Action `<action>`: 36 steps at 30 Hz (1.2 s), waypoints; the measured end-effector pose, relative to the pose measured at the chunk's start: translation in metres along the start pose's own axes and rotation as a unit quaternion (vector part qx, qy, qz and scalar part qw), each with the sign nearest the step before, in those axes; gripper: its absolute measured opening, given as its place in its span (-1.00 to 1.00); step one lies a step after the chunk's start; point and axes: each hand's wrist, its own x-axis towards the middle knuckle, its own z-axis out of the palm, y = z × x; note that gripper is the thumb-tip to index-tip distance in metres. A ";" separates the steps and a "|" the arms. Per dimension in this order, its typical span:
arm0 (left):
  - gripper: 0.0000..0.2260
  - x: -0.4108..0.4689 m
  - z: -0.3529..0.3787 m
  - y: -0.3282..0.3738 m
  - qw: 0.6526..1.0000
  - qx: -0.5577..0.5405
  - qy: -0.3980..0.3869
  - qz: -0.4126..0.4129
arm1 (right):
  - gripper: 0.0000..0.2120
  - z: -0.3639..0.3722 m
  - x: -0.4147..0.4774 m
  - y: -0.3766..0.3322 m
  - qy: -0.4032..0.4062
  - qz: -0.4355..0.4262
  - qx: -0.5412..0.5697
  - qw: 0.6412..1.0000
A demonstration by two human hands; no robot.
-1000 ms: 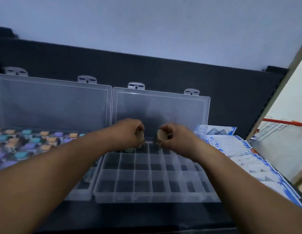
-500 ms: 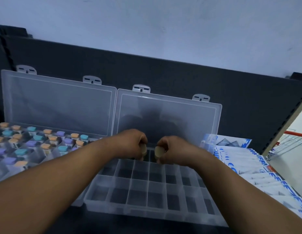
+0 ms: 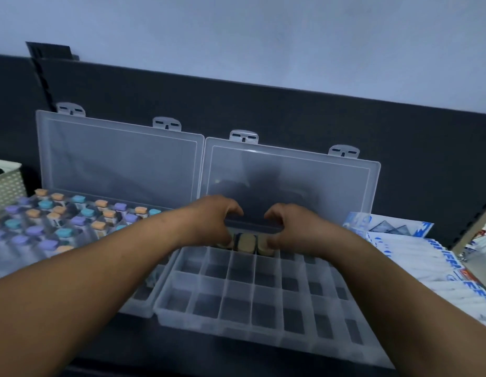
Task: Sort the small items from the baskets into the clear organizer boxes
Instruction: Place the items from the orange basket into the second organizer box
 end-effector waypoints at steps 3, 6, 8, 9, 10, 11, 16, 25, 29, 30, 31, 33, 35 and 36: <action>-0.46 -0.024 -0.011 -0.010 0.999 -0.001 0.035 0.005 | -0.42 0.004 -0.011 -0.026 0.038 -0.018 -0.039 0.998; -0.50 -0.054 -0.025 -0.026 0.993 0.031 0.112 0.021 | -0.39 0.009 -0.023 -0.066 0.077 -0.059 -0.102 0.990; -0.45 -0.081 -0.036 -0.045 0.983 0.088 0.159 0.012 | -0.35 0.015 -0.029 -0.101 0.098 -0.090 -0.144 0.980; -0.42 -0.095 -0.042 -0.058 0.977 0.120 0.178 0.007 | -0.33 0.019 -0.031 -0.120 0.109 -0.101 -0.157 0.976; -0.41 -0.108 -0.049 -0.071 0.971 0.144 0.192 0.003 | -0.31 0.023 -0.033 -0.137 0.119 -0.107 -0.166 0.973; -0.40 -0.127 -0.057 -0.088 0.965 0.162 0.204 -0.005 | -0.29 0.030 -0.035 -0.158 0.127 -0.114 -0.172 0.970; -0.36 -0.227 -0.094 -0.171 0.949 0.204 0.234 -0.060 | -0.27 0.069 -0.037 -0.263 0.122 -0.153 -0.193 0.961; -0.32 -0.385 -0.140 -0.315 0.929 0.235 0.240 -0.158 | -0.27 0.144 -0.031 -0.455 0.108 -0.231 -0.163 0.953; -0.33 -0.429 -0.162 -0.364 0.925 0.228 0.235 -0.195 | -0.27 0.166 -0.018 -0.525 0.092 -0.260 -0.160 0.948; -0.32 -0.436 -0.167 -0.374 0.922 0.226 0.236 -0.206 | -0.27 0.170 -0.015 -0.537 0.088 -0.268 -0.159 0.946; -0.31 -0.442 -0.171 -0.387 0.920 0.223 0.237 -0.217 | -0.28 0.174 -0.010 -0.551 0.084 -0.277 -0.156 0.944; -0.29 -0.450 -0.178 -0.412 0.917 0.217 0.237 -0.239 | -0.29 0.181 0.002 -0.573 0.077 -0.293 -0.147 0.942; -0.29 -0.454 -0.182 -0.433 0.918 0.199 0.226 -0.260 | -0.30 0.184 0.015 -0.590 0.074 -0.306 -0.149 0.938; -0.30 -0.453 -0.186 -0.445 0.918 0.191 0.222 -0.266 | -0.31 0.185 0.025 -0.599 0.073 -0.311 -0.152 0.936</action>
